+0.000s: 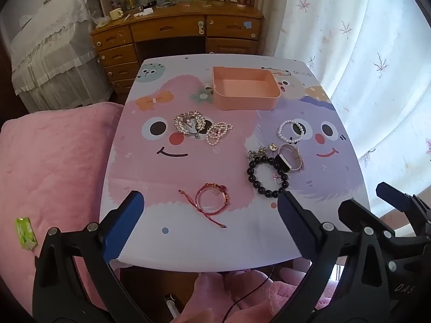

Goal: Organize jewelry

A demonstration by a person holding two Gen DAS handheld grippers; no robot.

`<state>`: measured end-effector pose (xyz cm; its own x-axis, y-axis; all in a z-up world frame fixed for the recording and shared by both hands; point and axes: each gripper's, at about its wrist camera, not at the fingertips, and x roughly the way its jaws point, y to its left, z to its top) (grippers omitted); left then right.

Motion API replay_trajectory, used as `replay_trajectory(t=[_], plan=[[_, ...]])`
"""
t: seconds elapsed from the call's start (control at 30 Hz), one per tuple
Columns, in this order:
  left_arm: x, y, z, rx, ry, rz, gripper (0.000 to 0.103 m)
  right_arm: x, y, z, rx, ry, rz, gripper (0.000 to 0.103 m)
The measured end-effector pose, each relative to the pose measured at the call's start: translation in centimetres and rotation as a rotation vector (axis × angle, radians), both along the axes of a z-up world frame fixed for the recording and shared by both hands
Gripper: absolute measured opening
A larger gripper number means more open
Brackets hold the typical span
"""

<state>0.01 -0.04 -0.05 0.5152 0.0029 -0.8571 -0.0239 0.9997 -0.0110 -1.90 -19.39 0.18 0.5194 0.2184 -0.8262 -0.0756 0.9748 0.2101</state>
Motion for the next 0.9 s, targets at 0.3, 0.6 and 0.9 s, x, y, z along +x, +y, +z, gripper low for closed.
replay_trajectory(t=[0.3, 0.6, 0.9], plan=[[-0.9, -0.8, 0.5, 0.033, -0.019, 0.031, 0.099, -0.5, -1.1, -0.1, 0.024, 0.016, -0.010, 0.103], [-1.3, -0.7, 0.2, -0.008, -0.016, 0.005, 0.099, -0.8, -1.1, -0.4, 0.019, 0.014, -0.013, 0.103], [-2.0, -0.9, 0.6, -0.002, -0.023, 0.009, 0.099, -1.3, -0.9, 0.2, 0.006, -0.015, 0.000, 0.103]])
